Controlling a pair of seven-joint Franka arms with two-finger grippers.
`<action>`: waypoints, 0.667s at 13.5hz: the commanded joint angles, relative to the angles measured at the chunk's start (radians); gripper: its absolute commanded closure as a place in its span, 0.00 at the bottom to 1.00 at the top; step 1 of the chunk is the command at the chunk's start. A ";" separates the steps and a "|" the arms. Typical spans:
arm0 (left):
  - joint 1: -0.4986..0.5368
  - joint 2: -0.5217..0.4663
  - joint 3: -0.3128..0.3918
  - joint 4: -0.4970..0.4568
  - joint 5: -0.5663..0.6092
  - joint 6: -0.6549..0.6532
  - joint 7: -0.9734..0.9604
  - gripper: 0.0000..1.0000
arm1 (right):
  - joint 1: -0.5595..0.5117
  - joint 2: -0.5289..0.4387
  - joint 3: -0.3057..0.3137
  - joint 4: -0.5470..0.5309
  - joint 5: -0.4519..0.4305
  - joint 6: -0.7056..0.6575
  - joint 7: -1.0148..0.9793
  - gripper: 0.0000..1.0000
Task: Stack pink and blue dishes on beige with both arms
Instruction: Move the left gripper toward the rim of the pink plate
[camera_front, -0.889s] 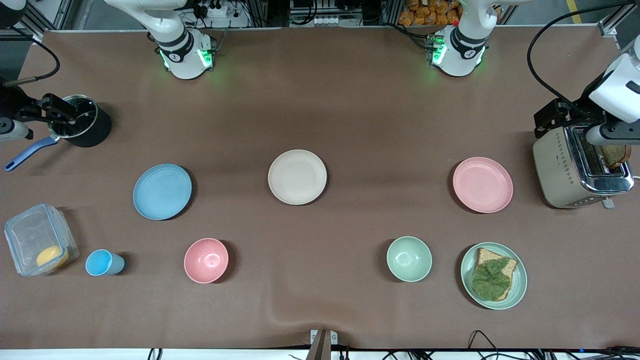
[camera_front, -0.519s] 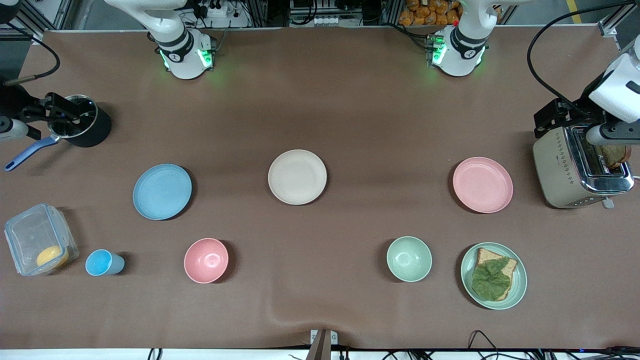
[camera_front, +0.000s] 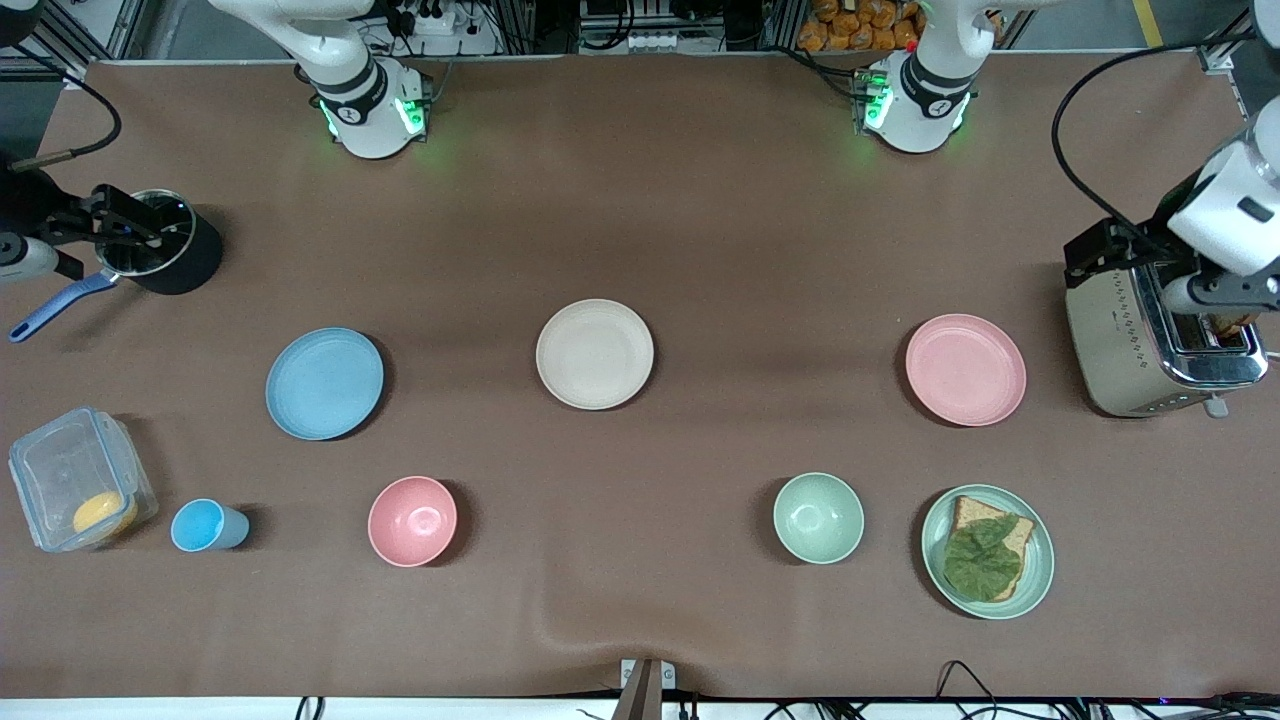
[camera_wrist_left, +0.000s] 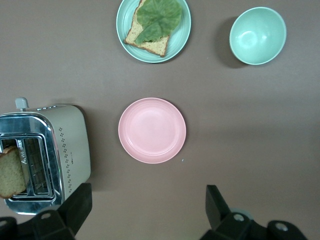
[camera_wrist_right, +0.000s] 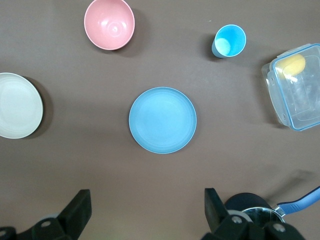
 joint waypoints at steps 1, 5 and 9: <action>0.023 0.006 0.002 -0.100 -0.007 0.118 0.028 0.00 | -0.017 0.000 0.015 0.015 0.000 -0.018 0.007 0.00; 0.022 0.025 0.002 -0.266 0.088 0.296 0.029 0.00 | -0.019 0.000 0.013 0.015 0.000 -0.018 0.005 0.00; 0.083 0.097 0.002 -0.385 0.102 0.474 0.031 0.00 | -0.022 0.000 0.010 0.015 -0.003 -0.019 0.005 0.00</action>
